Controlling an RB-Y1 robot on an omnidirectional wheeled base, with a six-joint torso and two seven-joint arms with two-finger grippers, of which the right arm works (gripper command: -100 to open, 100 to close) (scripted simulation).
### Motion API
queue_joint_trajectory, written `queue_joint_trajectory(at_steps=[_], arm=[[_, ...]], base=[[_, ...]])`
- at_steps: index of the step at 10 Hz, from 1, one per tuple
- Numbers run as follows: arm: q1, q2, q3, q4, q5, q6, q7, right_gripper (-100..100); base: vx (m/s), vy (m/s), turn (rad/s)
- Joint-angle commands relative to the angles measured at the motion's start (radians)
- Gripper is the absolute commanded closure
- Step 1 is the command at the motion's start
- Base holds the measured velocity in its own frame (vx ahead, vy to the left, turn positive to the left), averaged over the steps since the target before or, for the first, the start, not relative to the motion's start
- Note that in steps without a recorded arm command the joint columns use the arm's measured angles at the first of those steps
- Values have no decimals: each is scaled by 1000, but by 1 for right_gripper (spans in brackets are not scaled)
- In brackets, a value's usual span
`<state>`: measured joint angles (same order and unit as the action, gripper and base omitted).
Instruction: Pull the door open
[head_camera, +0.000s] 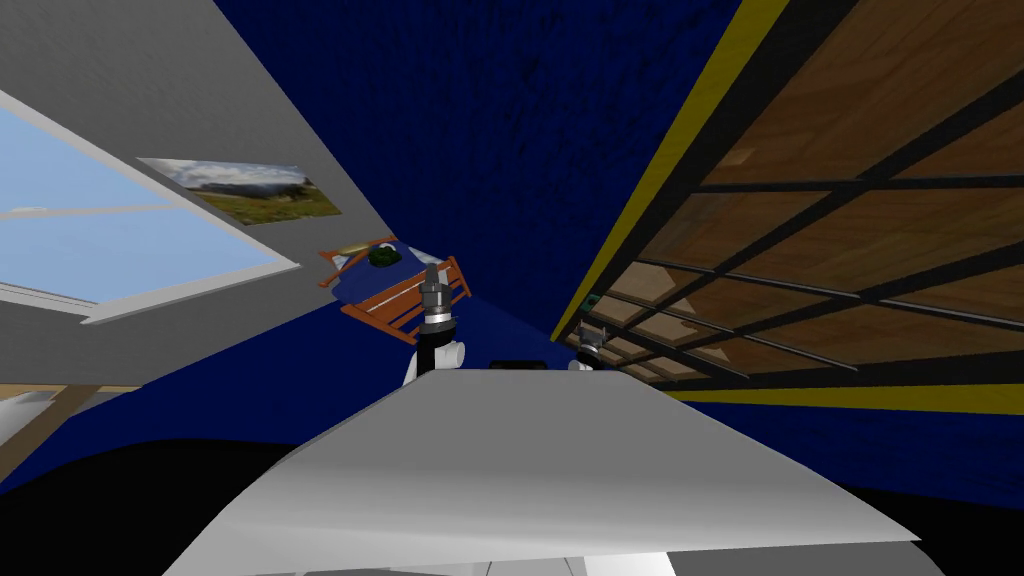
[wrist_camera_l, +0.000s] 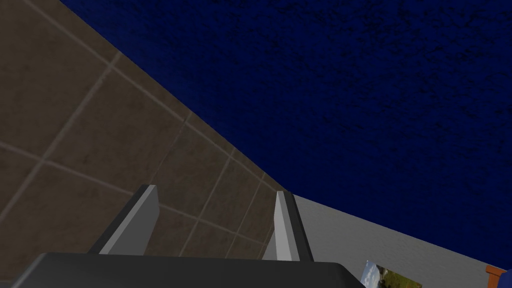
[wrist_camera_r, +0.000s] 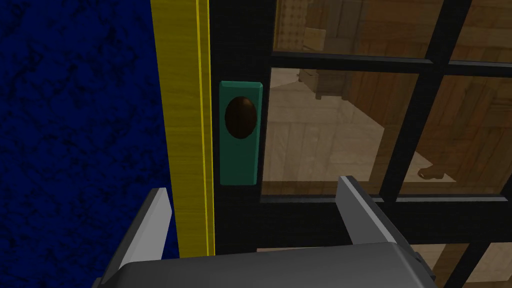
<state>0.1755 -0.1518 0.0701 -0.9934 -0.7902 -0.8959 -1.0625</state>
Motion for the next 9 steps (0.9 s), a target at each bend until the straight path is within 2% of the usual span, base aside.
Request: queue_joint_trajectory(at_steps=[1,4,5,6,9], arm=[[-11,-3,3,33,-23,-5,-35,-100],[-27,-5,9,85,-57,-16,-85,-100],[-25,-3,8,77,-50,-15,-73,-100],[-18,-27,10,93,-52,-20,-109,-100],[-8,-58,13,110,-52,-26,-150,-100]], base=[[96,-72,133],[72,-63,98],[29,-23,12],[130,7,8],[149,2,8]])
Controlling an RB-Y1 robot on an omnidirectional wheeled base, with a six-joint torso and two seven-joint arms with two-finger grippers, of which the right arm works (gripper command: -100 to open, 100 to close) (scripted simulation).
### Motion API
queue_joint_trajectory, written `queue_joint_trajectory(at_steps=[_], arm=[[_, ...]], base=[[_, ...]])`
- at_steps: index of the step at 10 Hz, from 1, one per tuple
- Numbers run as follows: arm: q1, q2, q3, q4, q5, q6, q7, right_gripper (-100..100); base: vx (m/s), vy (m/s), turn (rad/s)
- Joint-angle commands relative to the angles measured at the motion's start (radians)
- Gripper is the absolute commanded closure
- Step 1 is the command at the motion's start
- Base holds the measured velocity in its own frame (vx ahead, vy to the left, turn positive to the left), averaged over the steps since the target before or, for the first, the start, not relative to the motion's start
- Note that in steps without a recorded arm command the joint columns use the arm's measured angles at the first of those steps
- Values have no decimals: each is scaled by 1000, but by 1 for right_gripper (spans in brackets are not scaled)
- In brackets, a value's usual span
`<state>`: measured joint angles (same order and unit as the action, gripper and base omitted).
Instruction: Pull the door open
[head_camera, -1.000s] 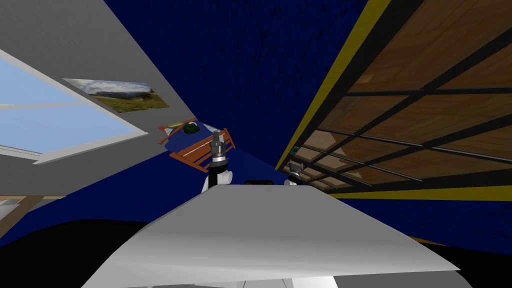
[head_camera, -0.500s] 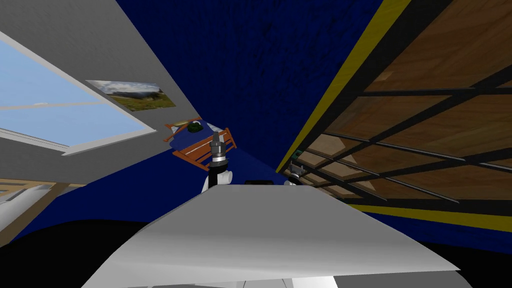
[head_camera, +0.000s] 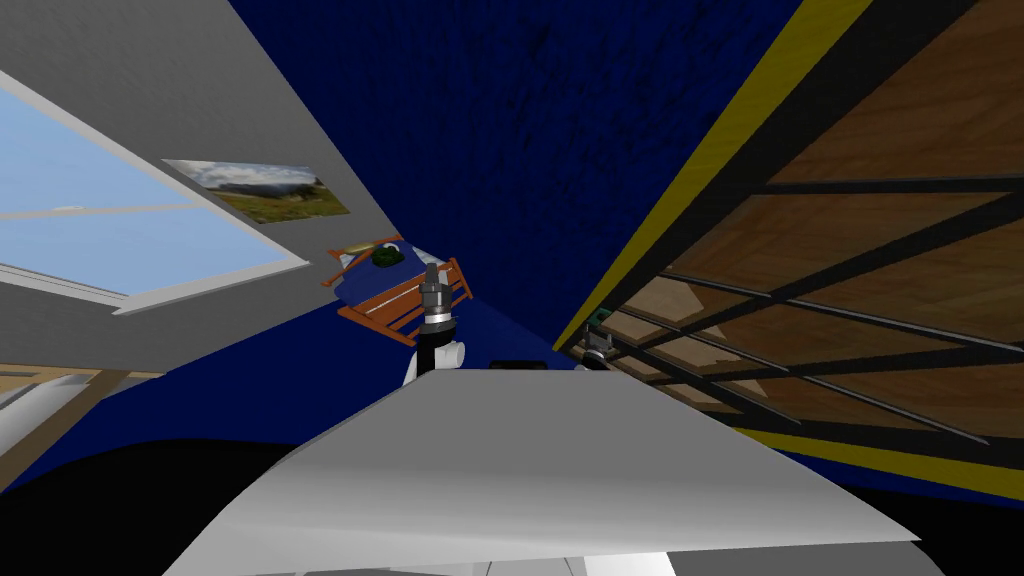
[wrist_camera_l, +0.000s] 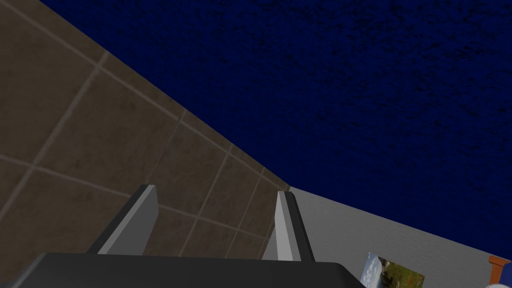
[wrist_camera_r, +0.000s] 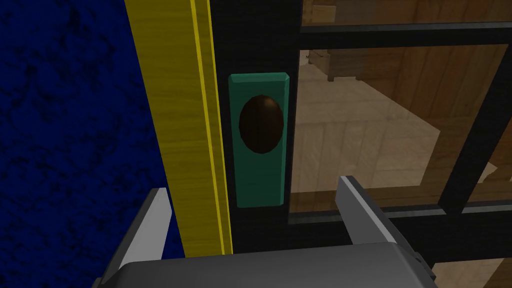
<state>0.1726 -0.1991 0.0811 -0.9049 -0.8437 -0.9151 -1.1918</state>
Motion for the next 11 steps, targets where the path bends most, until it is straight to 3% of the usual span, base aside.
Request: queue_joint_trajectory(at_steps=[1,8,9,11], arm=[[-1,-23,3,28,1,-10,-37,-100],[28,-113,11,79,-1,-27,-159,-100],[35,-136,13,92,-2,-32,-189,-100],[44,-162,15,106,-2,-37,-224,-100]], base=[[103,0,3],[95,0,8],[146,-16,10],[144,1,7]])
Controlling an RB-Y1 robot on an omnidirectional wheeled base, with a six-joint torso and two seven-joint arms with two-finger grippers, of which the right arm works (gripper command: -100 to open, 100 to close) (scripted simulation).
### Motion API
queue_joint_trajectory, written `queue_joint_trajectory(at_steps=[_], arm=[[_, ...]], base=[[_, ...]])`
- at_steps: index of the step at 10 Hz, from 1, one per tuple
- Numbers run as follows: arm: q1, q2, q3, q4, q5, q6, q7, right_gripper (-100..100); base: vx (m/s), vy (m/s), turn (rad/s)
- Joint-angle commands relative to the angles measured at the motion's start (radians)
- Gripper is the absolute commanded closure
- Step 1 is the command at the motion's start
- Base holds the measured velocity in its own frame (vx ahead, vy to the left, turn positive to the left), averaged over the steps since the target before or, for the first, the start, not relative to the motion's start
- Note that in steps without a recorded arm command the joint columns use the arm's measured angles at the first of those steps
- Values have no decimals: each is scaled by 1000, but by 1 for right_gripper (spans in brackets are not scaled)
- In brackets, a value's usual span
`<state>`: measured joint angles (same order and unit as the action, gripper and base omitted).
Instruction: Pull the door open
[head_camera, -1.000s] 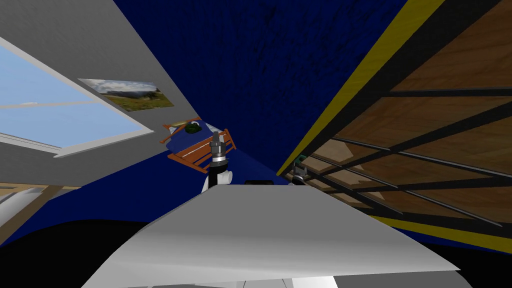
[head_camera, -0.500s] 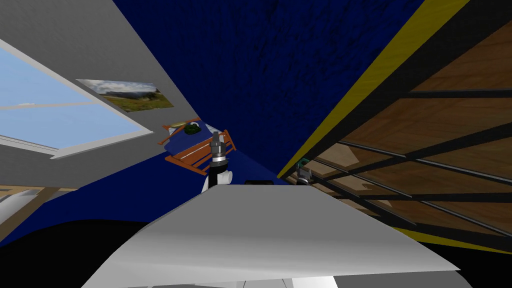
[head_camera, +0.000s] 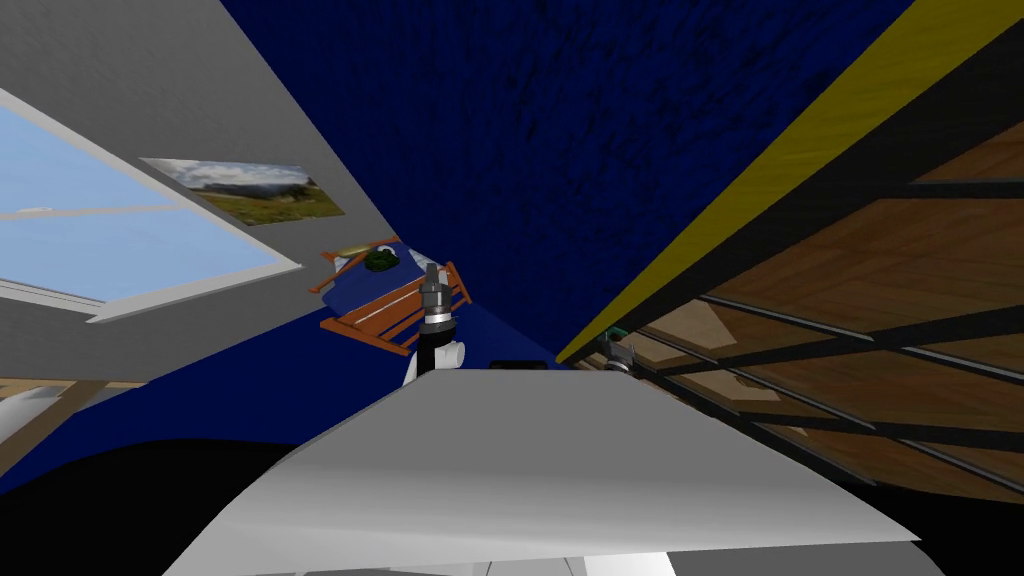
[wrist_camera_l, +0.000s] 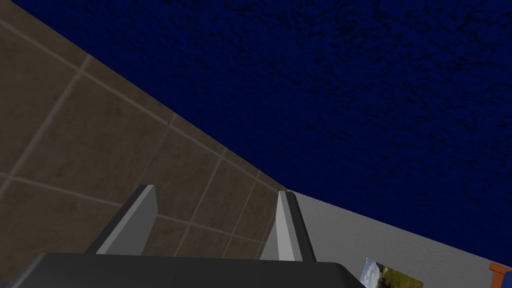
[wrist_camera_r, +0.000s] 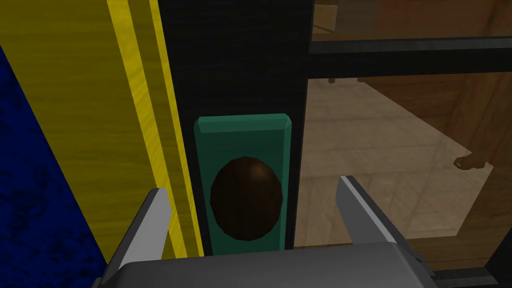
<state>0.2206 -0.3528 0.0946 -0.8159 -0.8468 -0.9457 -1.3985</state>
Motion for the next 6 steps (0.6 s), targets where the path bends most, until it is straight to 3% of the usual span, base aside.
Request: queue_joint_trajectory(at_steps=[1,2,3,6], arm=[[-1,-18,3,23,1,-8,-30,-100],[9,-6,5,10,1,-3,-16,-100],[9,-6,5,10,1,-3,-16,100],[9,-6,5,10,1,-3,-16,100]], base=[[140,29,-29],[48,22,-40],[-24,10,32],[-12,-6,2]])
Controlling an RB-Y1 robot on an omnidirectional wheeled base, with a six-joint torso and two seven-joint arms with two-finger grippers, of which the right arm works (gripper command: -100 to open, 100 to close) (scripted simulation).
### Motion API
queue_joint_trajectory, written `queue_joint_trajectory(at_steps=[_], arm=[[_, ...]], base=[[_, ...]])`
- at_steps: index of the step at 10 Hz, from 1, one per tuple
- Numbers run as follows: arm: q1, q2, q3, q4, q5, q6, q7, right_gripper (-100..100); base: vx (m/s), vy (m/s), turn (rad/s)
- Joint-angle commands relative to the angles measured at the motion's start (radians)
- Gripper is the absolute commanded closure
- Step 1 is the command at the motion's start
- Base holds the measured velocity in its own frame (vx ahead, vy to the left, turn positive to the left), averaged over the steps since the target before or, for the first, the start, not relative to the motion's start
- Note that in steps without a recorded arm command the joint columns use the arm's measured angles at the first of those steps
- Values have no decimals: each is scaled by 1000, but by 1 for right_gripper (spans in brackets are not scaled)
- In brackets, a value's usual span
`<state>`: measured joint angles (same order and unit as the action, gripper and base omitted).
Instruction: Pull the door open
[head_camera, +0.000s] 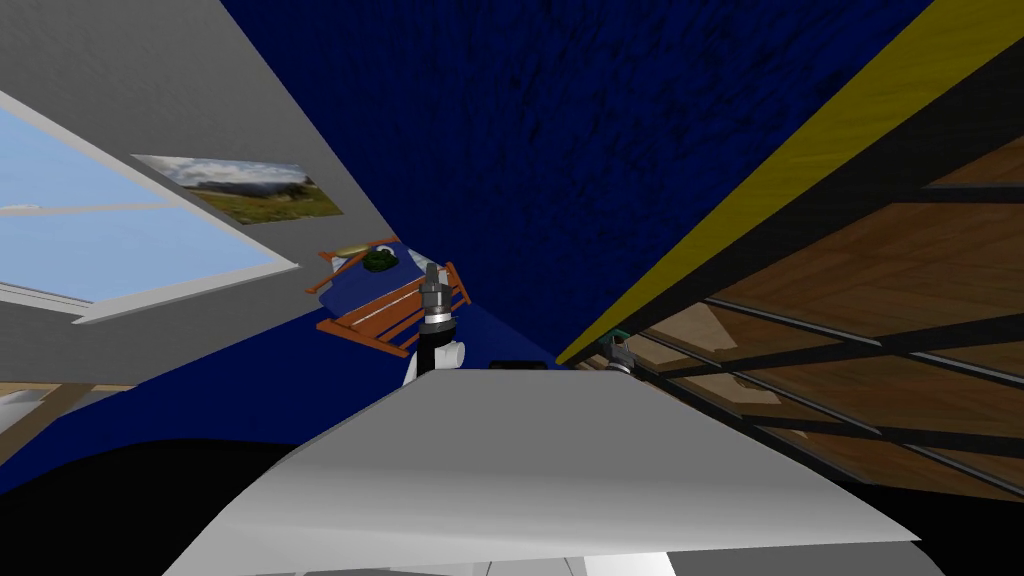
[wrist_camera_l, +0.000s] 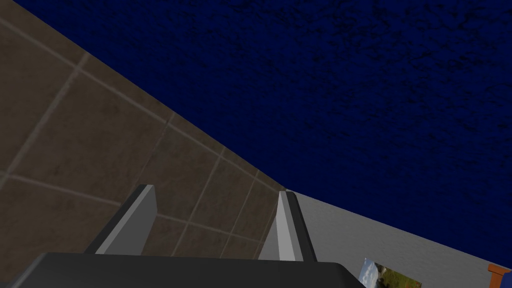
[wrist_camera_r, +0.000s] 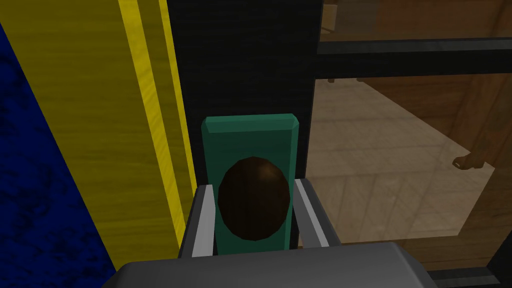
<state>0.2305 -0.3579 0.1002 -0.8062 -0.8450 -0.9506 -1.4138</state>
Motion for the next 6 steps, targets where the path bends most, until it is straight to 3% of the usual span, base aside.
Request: queue_joint_trajectory(at_steps=[1,2,3,6], arm=[[-1,-1,-1,1,-1,1,0,100],[-1,-1,-1,1,-1,1,0,100],[7,-8,20,-10,12,-4,-12,100],[16,-20,49,-24,29,-11,-29,100]], base=[[0,0,0],[0,0,0],[-123,1,46],[-178,8,63]])
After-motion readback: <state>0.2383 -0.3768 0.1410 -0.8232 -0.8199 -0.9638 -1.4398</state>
